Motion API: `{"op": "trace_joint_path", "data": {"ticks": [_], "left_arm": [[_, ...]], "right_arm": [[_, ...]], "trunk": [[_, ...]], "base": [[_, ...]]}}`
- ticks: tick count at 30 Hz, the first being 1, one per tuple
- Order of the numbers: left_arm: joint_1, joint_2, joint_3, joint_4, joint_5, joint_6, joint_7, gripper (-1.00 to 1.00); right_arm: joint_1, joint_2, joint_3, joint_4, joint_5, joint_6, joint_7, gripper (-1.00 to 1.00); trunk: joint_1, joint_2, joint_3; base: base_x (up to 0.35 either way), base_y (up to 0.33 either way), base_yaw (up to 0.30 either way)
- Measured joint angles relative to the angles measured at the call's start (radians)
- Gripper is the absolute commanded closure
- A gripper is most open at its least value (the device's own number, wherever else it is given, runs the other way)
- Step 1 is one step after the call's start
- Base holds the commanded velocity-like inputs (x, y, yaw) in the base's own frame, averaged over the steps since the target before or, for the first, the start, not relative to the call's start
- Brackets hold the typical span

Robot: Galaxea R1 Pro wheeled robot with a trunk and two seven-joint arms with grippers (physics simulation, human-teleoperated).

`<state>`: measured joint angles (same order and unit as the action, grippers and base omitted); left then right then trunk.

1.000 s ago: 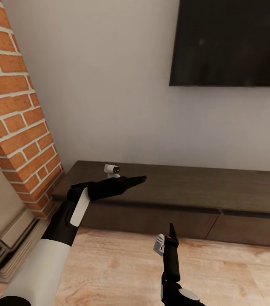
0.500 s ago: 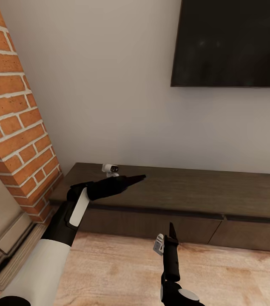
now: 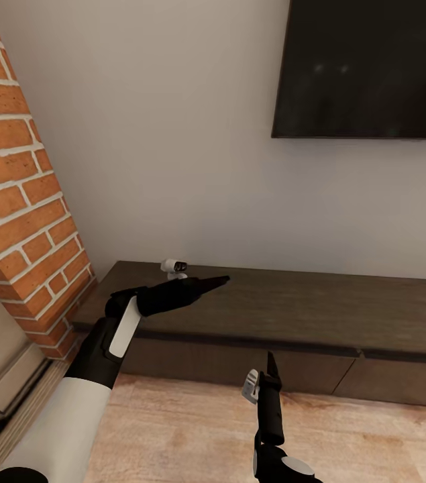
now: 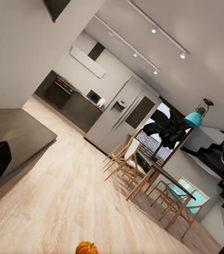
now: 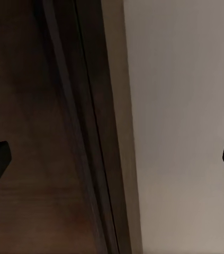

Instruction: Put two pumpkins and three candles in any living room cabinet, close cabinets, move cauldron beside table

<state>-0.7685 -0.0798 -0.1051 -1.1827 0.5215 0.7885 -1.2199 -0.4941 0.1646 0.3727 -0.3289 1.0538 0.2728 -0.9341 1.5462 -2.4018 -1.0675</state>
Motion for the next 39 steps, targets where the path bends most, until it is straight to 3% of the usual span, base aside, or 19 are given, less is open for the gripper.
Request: {"op": "trace_joint_path", "data": {"ticks": [8, 13, 16, 26, 31, 39], "left_arm": [[0.003, 0.0, 0.005, 0.003, 0.001, 0.0, -0.001, -1.0], [0.005, 0.005, 0.008, 0.004, 0.061, -0.002, -0.001, -1.0], [0.006, 0.011, 0.007, 0.004, 0.068, -0.005, 0.0, -1.0], [0.006, 0.014, 0.007, 0.003, 0.072, -0.007, 0.0, -1.0], [0.006, 0.014, 0.007, 0.003, 0.072, -0.008, 0.0, -1.0], [0.006, 0.016, 0.007, 0.005, 0.072, -0.008, 0.0, -1.0]], "right_arm": [[0.0, 0.0, 0.0, -0.001, 0.0, -0.001, 0.0, -1.0], [0.0, 0.0, 0.0, -0.001, 0.001, -0.001, 0.0, -1.0], [0.0, 0.0, 0.0, 0.0, 0.001, -0.001, 0.0, -1.0], [0.0, 0.0, 0.0, 0.001, 0.001, -0.001, 0.0, -1.0], [0.0, 0.0, 0.0, 0.001, 0.001, -0.001, -0.009, -1.0], [0.0, 0.0, 0.0, 0.001, 0.002, -0.001, -0.015, -1.0]], "trunk": [[0.0, 0.0, 0.0], [0.004, -0.007, -0.003], [0.015, -0.028, -0.012], [0.054, -0.098, -0.044], [0.056, -0.099, -0.063], [0.056, -0.099, -0.063]], "base": [[0.0, 0.0, 0.0], [0.0, 0.0, 0.0], [0.0, 0.0, 0.0], [0.0, 0.0, 0.0], [0.0, 0.0, 0.0], [0.008, 0.0, 0.0]]}}
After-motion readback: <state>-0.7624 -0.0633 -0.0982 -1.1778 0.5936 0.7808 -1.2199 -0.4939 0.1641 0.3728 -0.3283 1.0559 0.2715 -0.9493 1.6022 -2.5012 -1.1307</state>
